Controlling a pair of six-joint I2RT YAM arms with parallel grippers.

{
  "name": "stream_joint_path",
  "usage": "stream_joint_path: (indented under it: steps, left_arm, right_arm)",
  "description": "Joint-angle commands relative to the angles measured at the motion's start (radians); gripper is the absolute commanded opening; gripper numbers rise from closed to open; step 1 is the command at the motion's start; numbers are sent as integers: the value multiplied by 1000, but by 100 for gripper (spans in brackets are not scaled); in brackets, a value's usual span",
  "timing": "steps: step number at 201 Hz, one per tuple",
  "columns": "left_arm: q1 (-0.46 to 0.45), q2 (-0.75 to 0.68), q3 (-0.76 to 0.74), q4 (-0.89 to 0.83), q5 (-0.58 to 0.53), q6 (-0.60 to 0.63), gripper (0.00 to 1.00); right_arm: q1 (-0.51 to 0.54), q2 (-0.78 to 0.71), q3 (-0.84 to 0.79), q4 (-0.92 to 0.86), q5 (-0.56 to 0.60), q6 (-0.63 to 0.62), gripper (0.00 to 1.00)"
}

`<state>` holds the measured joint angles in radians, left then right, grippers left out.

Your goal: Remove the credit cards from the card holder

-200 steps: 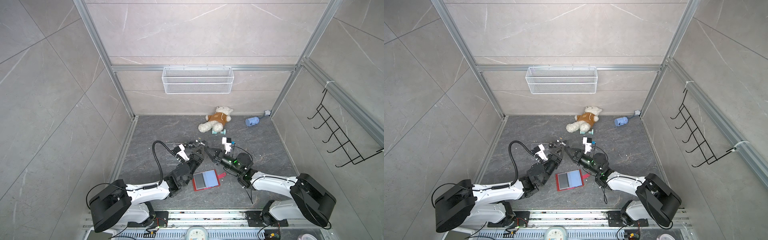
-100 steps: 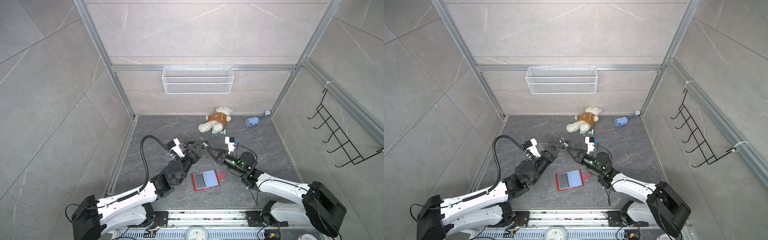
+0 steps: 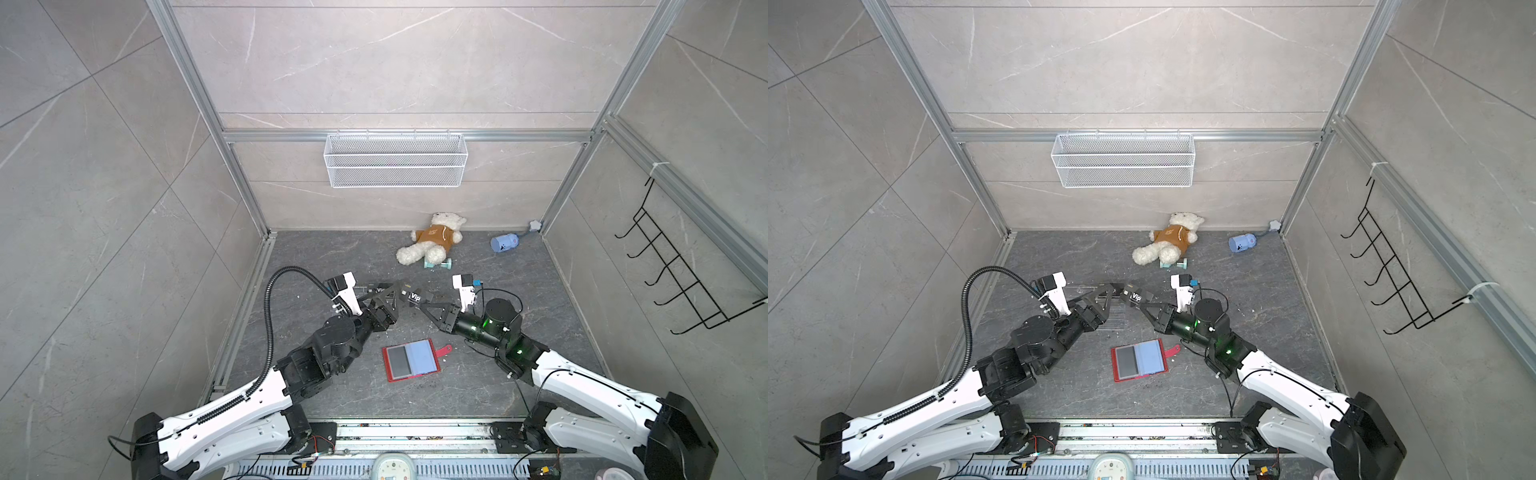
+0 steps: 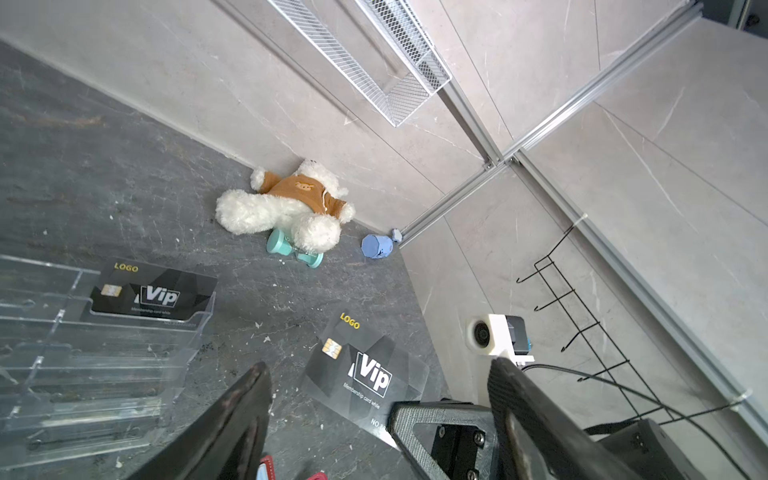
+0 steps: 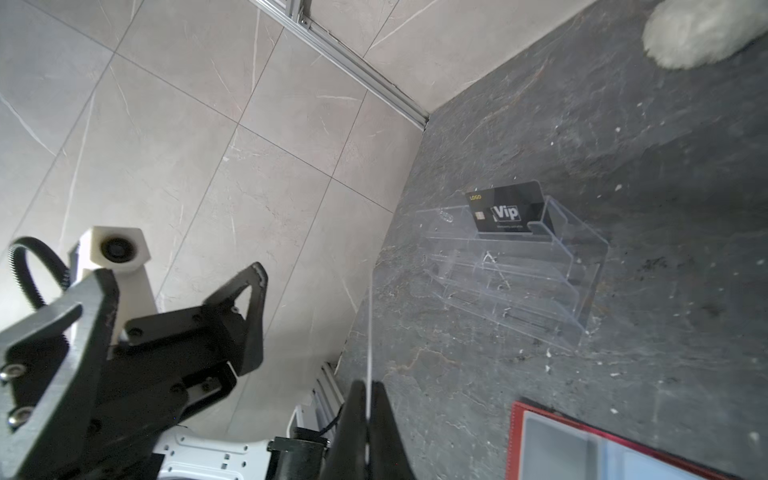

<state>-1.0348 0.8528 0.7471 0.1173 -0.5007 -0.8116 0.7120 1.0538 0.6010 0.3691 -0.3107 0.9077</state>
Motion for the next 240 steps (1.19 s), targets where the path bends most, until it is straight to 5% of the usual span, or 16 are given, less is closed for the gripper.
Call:
stream_joint_path:
  steps: [1, 52, 123, 184, 240]
  left_arm:
    - [-5, -22, 83, -155, 64, 153, 83]
    - [-4, -54, 185, -363, 159, 368, 82]
    - [4, -9, 379, -644, 370, 618, 82]
    - [38, 81, 459, -726, 633, 783, 79]
    - [225, 165, 523, -777, 1027, 891, 74]
  right_arm:
    - [-4, -42, 91, -249, 0, -193, 0]
    - [-3, -88, 233, -571, 21, -466, 0]
    - [-2, -104, 324, -775, 35, -666, 0]
    - [4, -145, 324, -803, -4, -779, 0]
    - [41, -205, 292, -806, -30, -902, 0]
